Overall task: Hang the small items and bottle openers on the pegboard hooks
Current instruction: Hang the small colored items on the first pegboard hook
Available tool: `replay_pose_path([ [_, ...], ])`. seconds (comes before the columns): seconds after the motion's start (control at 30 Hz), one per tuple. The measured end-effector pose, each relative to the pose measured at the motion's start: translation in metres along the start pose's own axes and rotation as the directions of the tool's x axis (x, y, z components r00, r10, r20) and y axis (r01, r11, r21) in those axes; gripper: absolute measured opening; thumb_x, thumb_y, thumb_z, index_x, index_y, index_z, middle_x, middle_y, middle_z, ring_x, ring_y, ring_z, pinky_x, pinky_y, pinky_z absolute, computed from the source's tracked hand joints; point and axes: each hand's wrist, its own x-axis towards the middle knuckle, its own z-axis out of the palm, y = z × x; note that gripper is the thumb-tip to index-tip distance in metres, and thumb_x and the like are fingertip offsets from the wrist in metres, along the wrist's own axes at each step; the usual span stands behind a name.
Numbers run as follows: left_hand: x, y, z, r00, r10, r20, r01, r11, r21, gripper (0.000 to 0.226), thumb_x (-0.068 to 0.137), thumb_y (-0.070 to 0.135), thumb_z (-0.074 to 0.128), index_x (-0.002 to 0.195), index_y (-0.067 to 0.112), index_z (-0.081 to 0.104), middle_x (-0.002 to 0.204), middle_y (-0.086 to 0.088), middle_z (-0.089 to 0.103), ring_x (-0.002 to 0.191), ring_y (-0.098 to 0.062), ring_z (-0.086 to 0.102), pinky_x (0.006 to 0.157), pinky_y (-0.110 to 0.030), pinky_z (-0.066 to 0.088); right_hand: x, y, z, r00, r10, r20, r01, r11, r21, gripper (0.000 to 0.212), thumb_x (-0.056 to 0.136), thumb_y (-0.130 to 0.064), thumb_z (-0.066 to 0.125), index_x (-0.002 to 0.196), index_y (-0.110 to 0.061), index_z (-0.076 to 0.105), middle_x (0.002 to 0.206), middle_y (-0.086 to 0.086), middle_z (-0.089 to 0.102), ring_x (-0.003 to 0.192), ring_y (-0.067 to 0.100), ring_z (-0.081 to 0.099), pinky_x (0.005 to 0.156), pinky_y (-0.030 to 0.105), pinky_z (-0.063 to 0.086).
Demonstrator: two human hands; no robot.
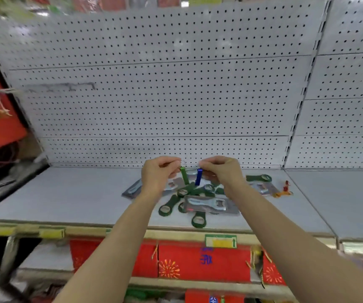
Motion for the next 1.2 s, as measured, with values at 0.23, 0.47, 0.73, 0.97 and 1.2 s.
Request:
replay_pose_path([
  [0.23, 0.009, 0.024, -0.11, 0.996, 0.073, -0.052, -0.071, 0.997, 0.036, 0.011, 0.085, 0.012, 0.075, 0.085, 0.022, 0.078, 0.083, -0.002, 0.077, 0.084, -0.021, 0.074, 0.08, -0.031, 0.06, -0.017, -0.023, 0.114, 0.995, -0.079, 0.053, 0.077, 0.996, 0.034, 0.006, 0.078, -0.008, 0.078, 0.082, -0.004, 0.075, 0.077, 0.012, 0.073, 0.067, 0.019, 0.067, 0.072, 0.032, 0.058],
  [0.47, 0.016, 0.043, -0.202, 0.981, 0.128, -0.146, -0.116, 0.989, 0.088, 0.011, 0.086, 0.01, 0.072, 0.086, 0.019, 0.077, 0.082, -0.001, 0.076, 0.075, -0.012, 0.071, 0.074, -0.022, 0.059, -0.03, -0.044, 0.22, 0.986, -0.134, 0.094, 0.124, 0.987, 0.105, 0.004, 0.078, -0.008, 0.077, 0.079, -0.006, 0.074, 0.083, 0.013, 0.074, 0.072, 0.021, 0.069, 0.074, 0.035, 0.059],
  [0.73, 0.043, 0.064, -0.279, 0.93, 0.228, -0.288, -0.194, 0.971, 0.142, 0.011, 0.088, 0.012, 0.071, 0.096, 0.013, 0.077, 0.086, -0.002, 0.076, 0.079, -0.012, 0.072, 0.075, -0.024, 0.059, -0.021, -0.075, 0.312, 0.952, -0.223, 0.209, 0.203, 0.972, 0.114, 0.008, 0.079, -0.01, 0.077, 0.083, -0.003, 0.074, 0.078, 0.009, 0.073, 0.068, 0.018, 0.068, 0.073, 0.035, 0.059],
  [0.97, 0.057, 0.079, -0.341, 0.87, 0.285, -0.402, -0.225, 0.955, 0.191, 0.01, 0.087, 0.015, 0.072, 0.095, 0.017, 0.078, 0.084, 0.002, 0.077, 0.078, -0.011, 0.072, 0.07, -0.02, 0.058, -0.018, -0.091, 0.371, 0.916, -0.273, 0.292, 0.247, 0.961, 0.124, 0.01, 0.079, -0.011, 0.077, 0.085, -0.003, 0.074, 0.072, 0.004, 0.072, 0.061, 0.011, 0.066, 0.064, 0.024, 0.057],
  [1.2, 0.081, 0.088, -0.406, 0.847, 0.335, -0.413, -0.28, 0.941, 0.19, 0.009, 0.088, 0.012, 0.071, 0.094, 0.012, 0.077, 0.082, -0.001, 0.076, 0.07, -0.003, 0.069, 0.067, -0.016, 0.056, -0.017, -0.1, 0.443, 0.916, -0.285, 0.281, 0.255, 0.957, 0.138, 0.011, 0.079, -0.011, 0.077, 0.086, -0.003, 0.074, 0.072, 0.005, 0.071, 0.058, 0.009, 0.065, 0.065, 0.025, 0.057],
])
